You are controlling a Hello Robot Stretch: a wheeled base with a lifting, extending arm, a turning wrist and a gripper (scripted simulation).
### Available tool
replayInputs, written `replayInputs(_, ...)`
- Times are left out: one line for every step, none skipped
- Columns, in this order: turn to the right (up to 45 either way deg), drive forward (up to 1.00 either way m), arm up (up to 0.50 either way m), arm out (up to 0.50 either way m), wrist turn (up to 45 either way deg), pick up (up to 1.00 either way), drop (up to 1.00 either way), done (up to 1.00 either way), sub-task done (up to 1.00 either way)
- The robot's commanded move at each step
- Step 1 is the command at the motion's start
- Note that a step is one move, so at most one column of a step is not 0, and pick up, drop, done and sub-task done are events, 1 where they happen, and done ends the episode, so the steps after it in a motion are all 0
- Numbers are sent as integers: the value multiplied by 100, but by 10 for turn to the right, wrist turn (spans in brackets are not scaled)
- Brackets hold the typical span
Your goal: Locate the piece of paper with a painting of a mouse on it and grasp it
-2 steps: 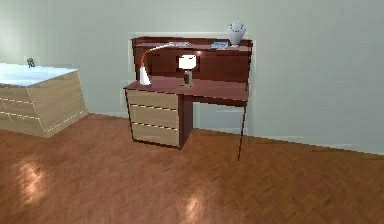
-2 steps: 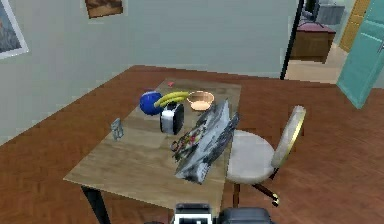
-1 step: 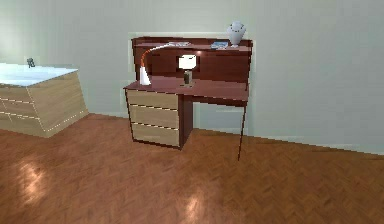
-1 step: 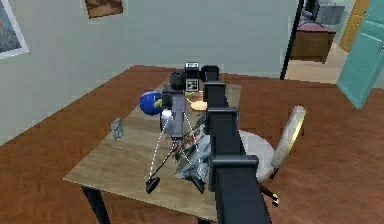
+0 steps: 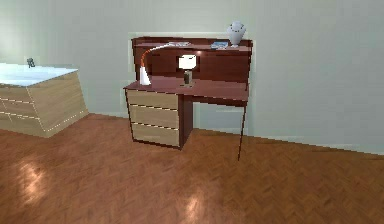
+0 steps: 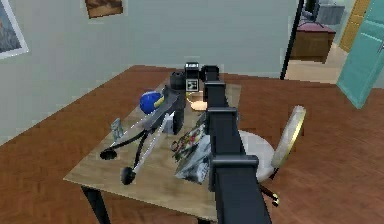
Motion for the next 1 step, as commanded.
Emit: replayInputs(0,0,0,0,450,0,0,0,0)
